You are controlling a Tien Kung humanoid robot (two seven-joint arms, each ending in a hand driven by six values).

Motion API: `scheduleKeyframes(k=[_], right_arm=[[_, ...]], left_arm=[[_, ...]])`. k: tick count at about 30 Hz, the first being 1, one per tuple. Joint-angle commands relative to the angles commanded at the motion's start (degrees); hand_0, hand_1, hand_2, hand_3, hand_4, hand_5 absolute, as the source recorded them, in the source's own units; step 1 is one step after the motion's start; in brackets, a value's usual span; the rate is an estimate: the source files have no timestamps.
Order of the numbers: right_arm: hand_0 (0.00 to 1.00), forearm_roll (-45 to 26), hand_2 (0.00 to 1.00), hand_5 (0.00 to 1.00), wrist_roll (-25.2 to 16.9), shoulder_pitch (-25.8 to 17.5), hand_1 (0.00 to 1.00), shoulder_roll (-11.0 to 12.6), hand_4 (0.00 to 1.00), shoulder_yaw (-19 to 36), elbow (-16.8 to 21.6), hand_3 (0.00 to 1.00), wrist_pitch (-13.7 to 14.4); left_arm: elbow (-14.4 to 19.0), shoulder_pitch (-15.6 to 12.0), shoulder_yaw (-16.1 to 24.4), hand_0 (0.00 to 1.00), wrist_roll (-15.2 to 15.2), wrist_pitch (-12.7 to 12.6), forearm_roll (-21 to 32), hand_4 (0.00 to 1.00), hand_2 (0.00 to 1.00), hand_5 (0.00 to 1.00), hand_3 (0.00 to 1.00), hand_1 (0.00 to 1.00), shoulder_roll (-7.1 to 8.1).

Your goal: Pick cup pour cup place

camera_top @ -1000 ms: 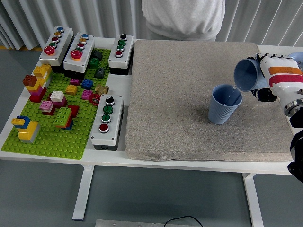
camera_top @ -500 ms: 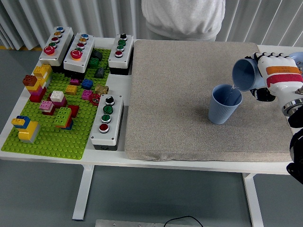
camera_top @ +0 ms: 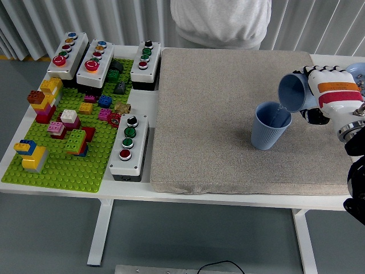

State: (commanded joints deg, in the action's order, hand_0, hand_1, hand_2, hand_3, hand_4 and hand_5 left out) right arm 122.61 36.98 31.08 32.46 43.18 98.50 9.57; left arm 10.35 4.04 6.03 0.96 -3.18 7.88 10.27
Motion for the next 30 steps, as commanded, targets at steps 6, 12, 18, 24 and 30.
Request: scheduleKeyframes(k=[6, 12, 18, 24, 30], right_arm=[[0.830, 0.9, 0.573, 0.048, 0.0, 0.1, 0.683, -0.1, 0.683, -0.3, 0.1, 0.659, 0.2], [0.831, 1.2, 0.573, 0.043, 0.0, 0.2, 0.683, 0.1, 0.686, -0.2, 0.1, 0.657, 0.3], [0.836, 1.5, 0.573, 0.035, 0.0, 0.4, 0.684, 0.1, 0.684, -0.3, 0.0, 0.657, 0.1], [0.843, 2.0, 0.574, 0.021, 0.0, 0.6, 0.685, 0.1, 0.680, -0.5, 0.1, 0.656, -0.2], [0.848, 2.6, 0.574, 0.002, 0.0, 0.7, 0.687, 0.3, 0.669, -0.5, 0.3, 0.656, -0.4]], left_arm=[[0.0, -0.1, 0.0, 0.739, 0.0, 0.0, 0.0, 0.524, 0.801, 0.920, 0.668, 0.733, 0.02], [0.0, 0.1, -0.1, 0.739, 0.0, 0.0, 0.0, 0.524, 0.801, 0.920, 0.668, 0.733, 0.03], [0.0, 0.1, 0.0, 0.739, 0.0, 0.0, -0.1, 0.524, 0.801, 0.921, 0.669, 0.733, 0.02], [0.0, 0.2, 0.0, 0.740, 0.0, 0.0, 0.0, 0.525, 0.801, 0.923, 0.669, 0.733, 0.01], [0.0, 0.3, 0.0, 0.740, 0.0, 0.0, 0.0, 0.523, 0.801, 0.921, 0.670, 0.733, 0.01]])
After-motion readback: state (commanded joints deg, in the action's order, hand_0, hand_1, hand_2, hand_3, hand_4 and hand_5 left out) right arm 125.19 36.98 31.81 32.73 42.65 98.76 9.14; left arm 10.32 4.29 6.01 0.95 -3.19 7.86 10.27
